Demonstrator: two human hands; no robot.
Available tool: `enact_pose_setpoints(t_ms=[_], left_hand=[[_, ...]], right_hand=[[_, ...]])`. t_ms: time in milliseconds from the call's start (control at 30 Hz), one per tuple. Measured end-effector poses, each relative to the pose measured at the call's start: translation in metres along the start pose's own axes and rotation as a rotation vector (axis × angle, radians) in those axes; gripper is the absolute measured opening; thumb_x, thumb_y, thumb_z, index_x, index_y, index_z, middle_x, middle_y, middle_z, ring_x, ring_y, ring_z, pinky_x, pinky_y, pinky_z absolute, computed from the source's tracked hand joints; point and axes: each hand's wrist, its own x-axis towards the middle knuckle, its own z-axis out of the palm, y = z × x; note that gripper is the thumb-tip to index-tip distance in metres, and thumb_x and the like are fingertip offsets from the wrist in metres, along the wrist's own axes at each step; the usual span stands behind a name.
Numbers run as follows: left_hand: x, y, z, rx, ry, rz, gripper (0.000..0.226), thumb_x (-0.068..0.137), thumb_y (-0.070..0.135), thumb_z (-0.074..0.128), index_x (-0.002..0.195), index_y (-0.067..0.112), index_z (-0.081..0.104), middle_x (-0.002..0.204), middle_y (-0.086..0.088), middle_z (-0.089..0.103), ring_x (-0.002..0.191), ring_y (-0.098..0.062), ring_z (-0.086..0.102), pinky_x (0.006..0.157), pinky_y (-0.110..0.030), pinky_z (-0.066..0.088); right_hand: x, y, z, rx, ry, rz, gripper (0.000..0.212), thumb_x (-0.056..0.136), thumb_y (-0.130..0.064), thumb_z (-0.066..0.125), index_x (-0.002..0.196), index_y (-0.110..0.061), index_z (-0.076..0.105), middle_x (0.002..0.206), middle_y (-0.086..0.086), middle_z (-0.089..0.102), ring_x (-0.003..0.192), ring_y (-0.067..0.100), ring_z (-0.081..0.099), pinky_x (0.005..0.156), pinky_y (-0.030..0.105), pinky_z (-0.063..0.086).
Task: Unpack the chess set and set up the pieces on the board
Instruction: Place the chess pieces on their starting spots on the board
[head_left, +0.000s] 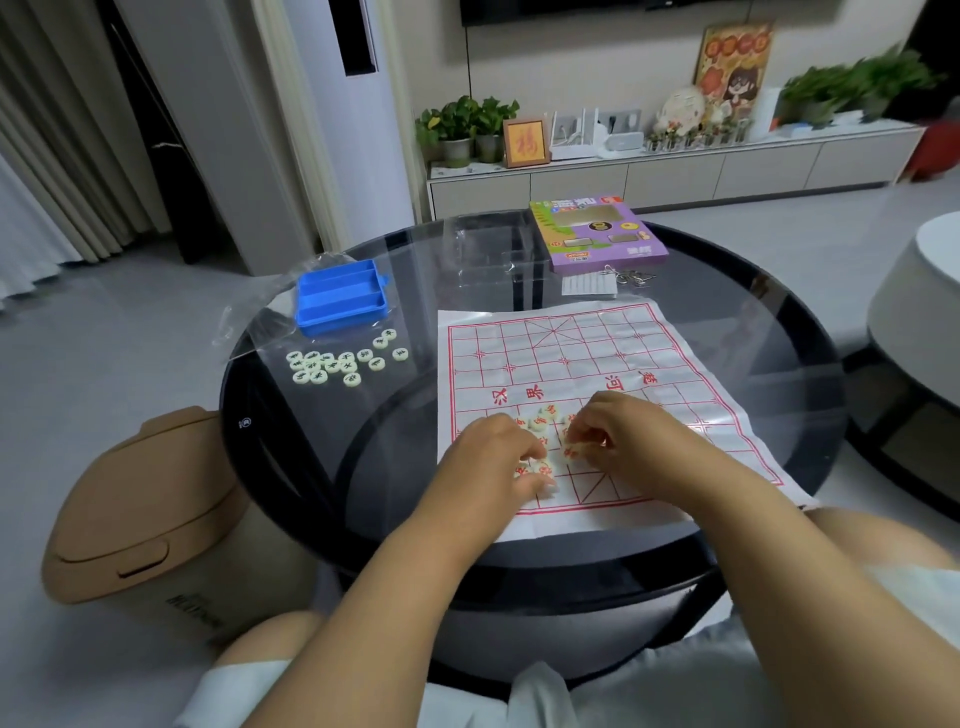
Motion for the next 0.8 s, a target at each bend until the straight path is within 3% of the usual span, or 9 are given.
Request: enact_pose_setpoints(t_ms=[100, 367, 633, 800], left_hand=[[0.0, -0.002, 0.004, 0.016, 0.027, 0.015, 0.04, 0.083, 0.037, 0.071, 0.12, 0.023, 0.064, 0.117, 0.009, 0.054, 0.111, -0.009, 0.046, 0.096, -0.022, 0.038], [0.005, -0.023, -0.006, -0.025, 0.155, 0.004, 0.036, 0.083, 0.036, 0.07, 0.115, 0.02, 0.068, 0.102, 0.012, 0.053, 0.103, -0.007, 0.048, 0.093, -0.022, 0.041], [0.024, -0.078, -0.045, 0.082, 0.356, -0.2, 0.031, 0.088, 0.036, 0.064, 0.113, 0.019, 0.066, 0.104, 0.004, 0.056, 0.103, -0.014, 0.051, 0.086, -0.026, 0.043], [0.042, -0.127, -0.068, 0.118, 0.425, -0.363, 0.032, 0.084, 0.032, 0.07, 0.109, 0.012, 0.067, 0.106, -0.005, 0.06, 0.1, -0.023, 0.056, 0.088, -0.032, 0.046]], right_hand=[[0.0, -0.003, 0.001, -0.004, -0.002, 0.014, 0.028, 0.088, -0.019, 0.062, 0.116, -0.023, 0.064, 0.114, -0.007, 0.056, 0.094, 0.01, 0.054, 0.083, 0.018, 0.047], [0.009, -0.016, -0.005, 0.019, 0.049, -0.033, 0.029, 0.089, -0.019, 0.063, 0.118, -0.02, 0.064, 0.114, -0.005, 0.058, 0.09, 0.009, 0.053, 0.077, 0.014, 0.044], [0.078, -0.068, 0.008, 0.06, 0.122, -0.152, 0.029, 0.089, -0.027, 0.063, 0.117, -0.019, 0.063, 0.117, -0.002, 0.061, 0.102, 0.015, 0.058, 0.089, 0.026, 0.05], [0.135, -0.084, 0.025, 0.04, 0.106, -0.173, 0.028, 0.086, -0.022, 0.064, 0.114, -0.018, 0.064, 0.112, 0.002, 0.06, 0.101, 0.02, 0.057, 0.085, 0.03, 0.049]])
